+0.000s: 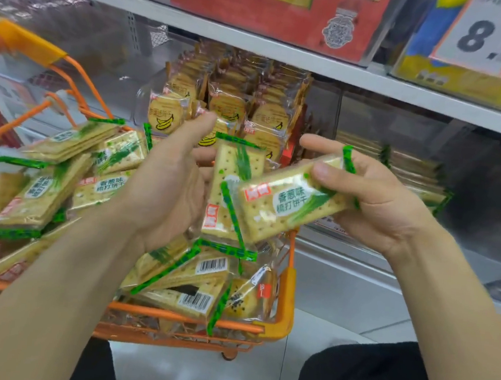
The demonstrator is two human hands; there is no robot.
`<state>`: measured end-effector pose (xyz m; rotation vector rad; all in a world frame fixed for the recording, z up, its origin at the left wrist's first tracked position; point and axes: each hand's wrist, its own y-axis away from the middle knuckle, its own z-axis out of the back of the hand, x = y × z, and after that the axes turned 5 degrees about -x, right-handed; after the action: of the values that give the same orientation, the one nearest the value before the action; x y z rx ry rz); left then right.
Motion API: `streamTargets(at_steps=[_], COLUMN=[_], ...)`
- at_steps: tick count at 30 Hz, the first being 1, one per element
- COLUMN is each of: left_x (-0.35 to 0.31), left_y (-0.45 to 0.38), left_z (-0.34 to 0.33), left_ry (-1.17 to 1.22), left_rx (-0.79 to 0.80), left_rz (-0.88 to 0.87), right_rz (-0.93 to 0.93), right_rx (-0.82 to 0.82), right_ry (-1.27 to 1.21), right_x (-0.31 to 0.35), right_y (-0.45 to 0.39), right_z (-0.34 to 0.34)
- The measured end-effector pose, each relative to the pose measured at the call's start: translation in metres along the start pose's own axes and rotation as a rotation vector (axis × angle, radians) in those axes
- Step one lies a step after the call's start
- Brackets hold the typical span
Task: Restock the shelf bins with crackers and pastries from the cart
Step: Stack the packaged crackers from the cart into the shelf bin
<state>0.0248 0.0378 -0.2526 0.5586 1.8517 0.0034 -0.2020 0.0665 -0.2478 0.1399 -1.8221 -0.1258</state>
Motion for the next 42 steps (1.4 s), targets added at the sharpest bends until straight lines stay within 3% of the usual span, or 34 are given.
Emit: streamTargets(at_steps=[4, 7, 10, 15, 21, 24, 32, 39, 42], left_x=[0.003, 0.008, 0.011, 0.008, -0.002, -0.007, 0.0, 0.007, 0.015], left_y=[0.004, 0.003, 0.003, 0.004, 0.001, -0.002, -0.031, -0.064, -0.084], left_z=[-0.007, -0.005, -0.002, -0.004, -0.011, -0.027, -0.079, -0.126, -0.144], left_ry=[-0.237, -0.322, -0.41, -0.471, -0.703, -0.85, -0.883, -0.914, -0.96], left_rx=[0.097, 0.131, 0.224, 0.316, 0.127, -0.006, -0.087, -0.052, -0.036], left_rz=[-0.054, -0.106, -0.171, -0.191, -0.218, -0.333, -0.429, -0.449, -0.461], right_rz=[0.186, 0.459, 0.624, 0.405, 0.404, 0.4, 0.417, 0.377, 0.359], right_rx=[-0.158, -0.289, -0.273, -0.007, 0.089, 0.031, -0.346, -0.505, -0.558], right_ry=[0.123, 0.442, 0.807, 0.675, 0.838, 0.888, 1.067, 1.075, 1.215], right_x=[-0.012, -0.021, -0.023, -0.015, 0.002, 0.005, 0.009, 0.011, 0.014], right_y=[-0.005, -0.006, -0.006, 0.002, 0.015, 0.02, 0.032, 0.038, 0.038], right_z=[-0.007, -0.01, -0.01, -0.008, 0.017, 0.025, 0.062, 0.099, 0.113])
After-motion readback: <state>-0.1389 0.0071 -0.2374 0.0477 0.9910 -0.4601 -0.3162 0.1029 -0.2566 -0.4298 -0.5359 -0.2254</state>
